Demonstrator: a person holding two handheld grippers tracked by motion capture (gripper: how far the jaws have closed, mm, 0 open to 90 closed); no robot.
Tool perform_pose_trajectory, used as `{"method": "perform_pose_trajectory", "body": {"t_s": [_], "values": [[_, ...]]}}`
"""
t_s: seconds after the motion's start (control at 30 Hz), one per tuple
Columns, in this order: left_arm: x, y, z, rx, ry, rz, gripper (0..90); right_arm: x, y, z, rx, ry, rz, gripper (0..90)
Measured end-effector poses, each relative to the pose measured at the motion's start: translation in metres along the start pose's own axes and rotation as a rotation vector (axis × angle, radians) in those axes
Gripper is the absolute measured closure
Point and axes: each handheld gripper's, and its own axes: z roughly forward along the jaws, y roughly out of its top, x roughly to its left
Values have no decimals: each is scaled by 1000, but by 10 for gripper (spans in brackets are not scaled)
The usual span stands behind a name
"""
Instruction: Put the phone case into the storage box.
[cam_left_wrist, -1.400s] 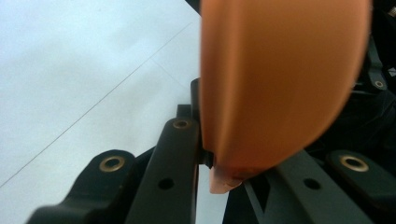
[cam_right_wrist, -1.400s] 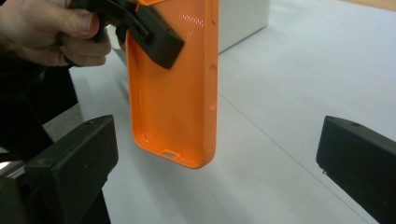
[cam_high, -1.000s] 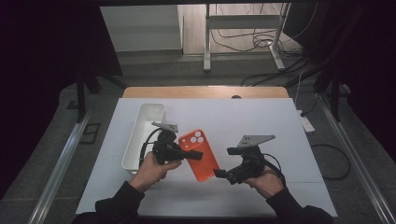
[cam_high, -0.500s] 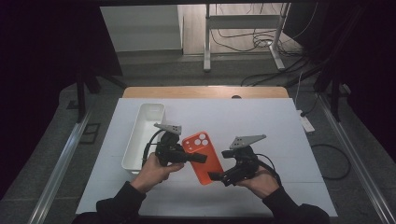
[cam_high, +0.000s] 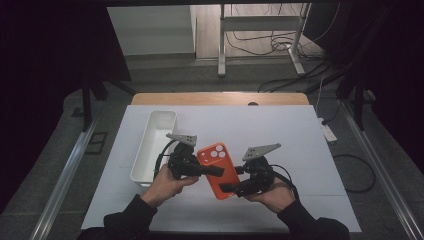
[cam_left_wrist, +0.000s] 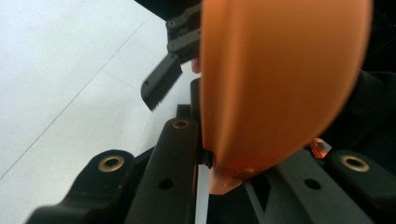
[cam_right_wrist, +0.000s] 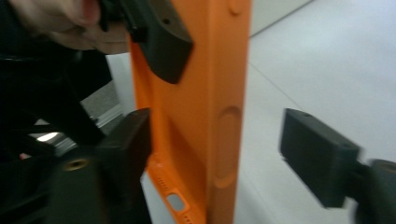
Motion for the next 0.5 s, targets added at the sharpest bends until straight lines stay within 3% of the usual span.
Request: {"method": "perform_pose_trajectory", "body": {"t_s": [0.3,0.5], "values": [[-1,0,2,7,-5,3,846,1,0,0,17,97,-17,706],[-3,2,-1,-8,-28,17,780,-1,0,-1,8,164,-19,845]]}}
